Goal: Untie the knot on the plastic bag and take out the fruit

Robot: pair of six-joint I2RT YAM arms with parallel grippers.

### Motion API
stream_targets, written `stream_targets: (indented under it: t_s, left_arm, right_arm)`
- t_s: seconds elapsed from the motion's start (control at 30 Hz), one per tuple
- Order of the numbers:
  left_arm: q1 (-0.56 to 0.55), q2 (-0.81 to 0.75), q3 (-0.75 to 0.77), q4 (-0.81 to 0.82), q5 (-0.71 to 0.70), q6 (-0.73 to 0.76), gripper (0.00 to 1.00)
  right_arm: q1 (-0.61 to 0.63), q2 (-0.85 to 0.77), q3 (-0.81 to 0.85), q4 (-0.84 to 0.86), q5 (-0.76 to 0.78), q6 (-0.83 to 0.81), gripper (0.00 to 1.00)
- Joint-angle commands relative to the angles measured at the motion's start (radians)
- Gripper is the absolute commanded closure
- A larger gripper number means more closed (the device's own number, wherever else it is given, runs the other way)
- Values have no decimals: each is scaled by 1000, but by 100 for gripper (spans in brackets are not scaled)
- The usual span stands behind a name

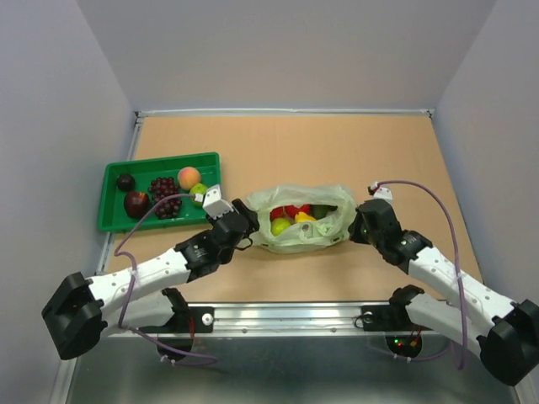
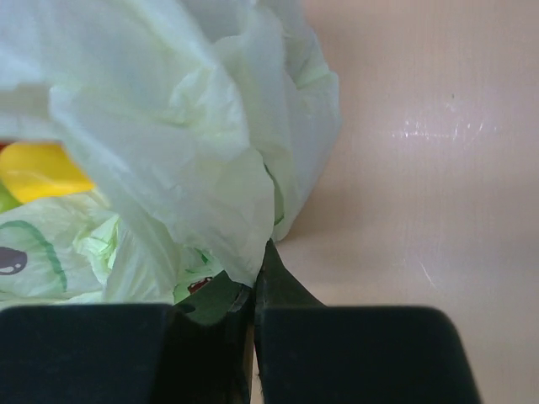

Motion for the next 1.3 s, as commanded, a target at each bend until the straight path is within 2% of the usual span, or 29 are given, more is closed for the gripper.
stream_targets:
  t_s: [0.0, 0.07, 0.1, 0.17, 0.2, 0.33, 0.47, 0.63, 0.73, 0.83, 0.97, 1.1, 1.13, 1.23, 1.27]
  left_arm:
    - [-52, -63, 165, 6, 87, 178, 33]
    - [-170, -65, 216, -34, 50, 164, 33]
    - [-216, -56, 270, -86, -8, 106, 33]
    - [-290, -34, 316, -103, -48, 72, 37]
    - [-360, 7, 365, -119, -89, 41, 38]
    - [-473, 163, 510, -181, -209, 46, 39]
    - [-458, 327, 604, -228, -240, 29, 43]
    - [-312, 469, 586, -128, -79, 30, 44]
    - [-232, 533, 589, -73, -51, 59, 44]
    - [-197, 610, 632, -70, -30, 76, 43]
    - [-159, 665, 644, -70, -37, 47, 39]
    - [-157, 723, 658, -70, 48, 34, 35]
    - [-160, 742, 651, -70, 58, 23, 26]
    - [-162, 777, 628, -48, 79, -8, 23]
    - [-160, 786, 623, -47, 79, -17, 19]
  right_arm:
    - [6, -71, 59, 29, 3, -75, 99]
    - [6, -68, 84, 29, -27, -90, 100]
    - [6, -56, 107, 29, -43, -99, 99]
    - [6, -44, 116, 30, -72, -98, 100]
    - [6, -39, 119, 32, -73, -97, 100]
    - [6, -48, 122, 36, -83, -112, 100]
    - [6, -73, 116, 36, -90, -121, 99]
    - [6, -103, 98, 36, -116, -116, 99]
    - [6, -131, 76, 36, -136, -113, 99]
    - [6, -156, 64, 36, -143, -116, 100]
    - [7, -177, 52, 35, -144, -121, 99]
    - [6, -191, 42, 35, -150, -127, 99]
    - [6, -189, 42, 36, -150, -129, 99]
    - [6, -183, 42, 38, -155, -135, 99]
    - [6, -177, 41, 36, -158, -135, 100]
